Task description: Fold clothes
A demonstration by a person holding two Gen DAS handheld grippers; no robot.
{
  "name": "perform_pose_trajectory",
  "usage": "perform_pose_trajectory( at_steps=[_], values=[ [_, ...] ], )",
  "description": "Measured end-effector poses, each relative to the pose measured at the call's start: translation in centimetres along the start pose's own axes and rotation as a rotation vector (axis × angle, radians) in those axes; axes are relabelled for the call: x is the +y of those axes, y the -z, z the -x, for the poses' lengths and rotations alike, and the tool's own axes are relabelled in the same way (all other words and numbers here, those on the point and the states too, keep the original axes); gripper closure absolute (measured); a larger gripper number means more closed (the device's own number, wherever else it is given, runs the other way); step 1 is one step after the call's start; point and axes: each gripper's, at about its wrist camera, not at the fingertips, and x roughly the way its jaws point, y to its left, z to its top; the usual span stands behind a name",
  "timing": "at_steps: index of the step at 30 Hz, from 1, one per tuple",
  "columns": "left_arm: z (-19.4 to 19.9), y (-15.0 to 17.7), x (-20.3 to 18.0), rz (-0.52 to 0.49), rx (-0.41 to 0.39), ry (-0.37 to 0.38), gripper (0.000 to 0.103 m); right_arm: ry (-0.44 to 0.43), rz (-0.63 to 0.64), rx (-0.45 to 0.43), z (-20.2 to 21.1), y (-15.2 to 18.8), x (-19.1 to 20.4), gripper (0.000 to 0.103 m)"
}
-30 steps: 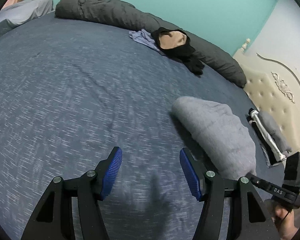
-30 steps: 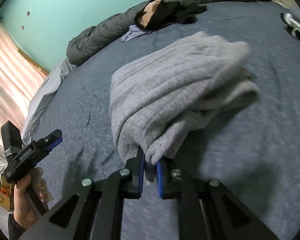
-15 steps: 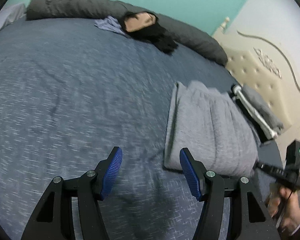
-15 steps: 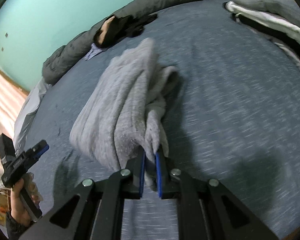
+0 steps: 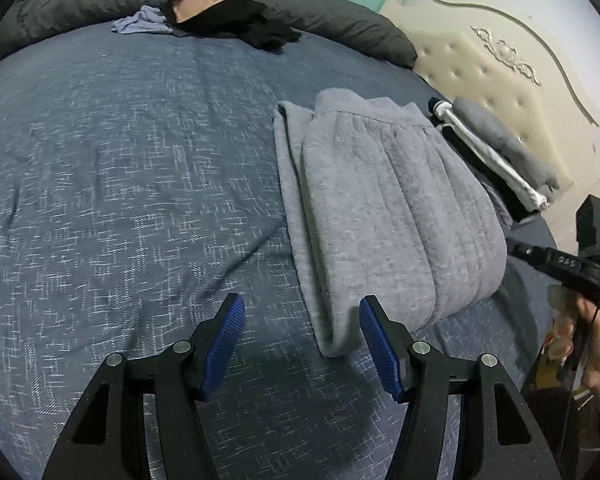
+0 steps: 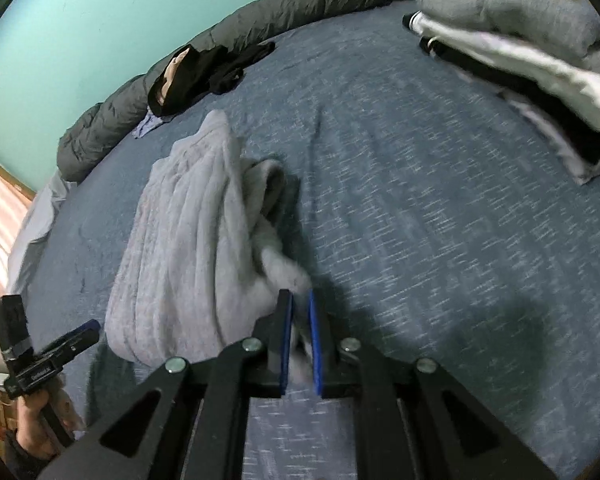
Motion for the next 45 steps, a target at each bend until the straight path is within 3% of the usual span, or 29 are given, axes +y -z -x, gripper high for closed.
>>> perform_pose_trajectory(
  at_steps=[2,3,5,16,19,20,24,26,33,35,38,43,45],
  values=[
    [-0.3,-0.1,0.0,0.000,0.011,0.011,0.039,-0.006,0.046,-0.009,0.5,0.3,0.4,0.085],
    [-0.5,-0.1,0.0,0.002,0.017,0.020,0.039,-0.009,0.075,-0.001,0.6,0.5,0.6,0.069],
    [-0.6,0.1,0.0,-0.004,0.031,0.026,0.039,-0.017,0.134,0.015,0.7,1.0,1.2,0.050],
    [-1.7,1.8,-1.4,-0.060,0.069,0.015,0.039,0.013,0.256,0.115,-2.0,2.7,2.8,0.050],
    [-2.6,2.0,-1.7,-0.073,0.081,0.016,0.042,0.023,0.278,0.133,-2.7,2.8,3.3,0.051],
    [-2.8,2.0,-2.0,-0.082,0.080,0.014,0.046,0.015,0.278,0.138,-2.9,2.8,3.2,0.057],
    [-3.3,2.1,-2.8,-0.107,0.068,0.027,0.083,0.010,0.316,0.139,-3.3,3.0,3.8,0.087],
    [-3.1,2.0,-3.5,-0.152,0.056,-0.003,0.090,0.037,0.356,0.126,-3.2,3.0,4.4,0.093],
    [-1.6,1.4,-2.1,-0.104,0.002,0.005,0.097,0.069,0.332,0.085,-2.3,1.8,3.1,0.100],
    [-1.5,1.4,-2.0,-0.105,-0.006,-0.040,0.098,0.146,0.323,0.049,-1.8,1.6,2.5,0.103],
    [-1.5,1.4,-1.3,-0.042,-0.007,0.006,0.098,0.123,0.227,0.042,-1.3,1.2,0.3,0.103],
    [-1.8,1.8,-3.0,-0.113,0.006,-0.021,0.098,0.028,0.233,0.065,-0.8,1.8,1.3,0.103],
    [-1.7,1.9,-2.7,-0.098,0.008,-0.011,0.098,-0.012,0.256,0.083,-0.9,2.2,2.3,0.096]
  ],
)
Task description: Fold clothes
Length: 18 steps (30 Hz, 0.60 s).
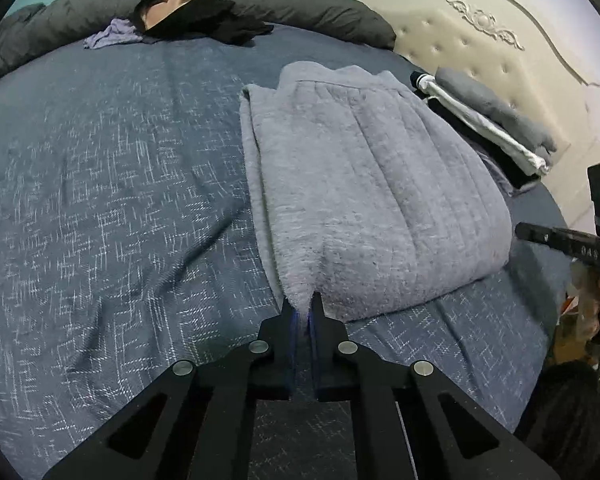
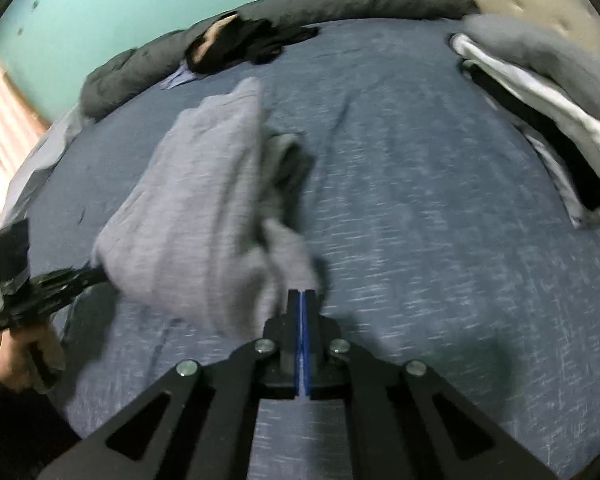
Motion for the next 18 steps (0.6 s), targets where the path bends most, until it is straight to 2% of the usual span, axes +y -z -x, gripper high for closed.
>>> perform_pose_trajectory(
  at_steps=[1,3,4,8,11,13,14,18],
  values=[
    [0.0,0.1,0.0,0.000,0.001,0.001,0.098,-0.012,0.026,0.008,-0.2,0.0,0.8,0.091],
    [0.0,0.2,0.0,0.000,0.004,0.003,0.098,-0.036,0.077,0.024,-0.5,0.0,2.5,0.067],
    [0.0,0.2,0.0,-0.001,0.005,0.004,0.098,-0.026,0.111,0.039,-0.9,0.0,3.3,0.067],
    [0.0,0.2,0.3,0.001,0.009,0.012,0.098,0.032,0.209,0.099,-2.6,0.5,5.2,0.067],
    [-0.3,0.3,0.5,0.005,0.014,0.018,0.098,0.011,0.181,0.113,-3.4,0.7,4.6,0.067],
    [-0.4,0.2,0.5,0.004,0.015,0.020,0.098,-0.025,0.144,0.114,-3.4,1.1,3.9,0.074],
    [-0.4,0.1,0.5,0.004,0.015,0.021,0.098,-0.045,0.135,0.113,-3.3,1.3,3.6,0.083],
    [-0.5,0.0,0.5,0.001,0.011,0.019,0.098,-0.037,0.135,0.099,-3.1,1.5,3.6,0.092]
  ],
)
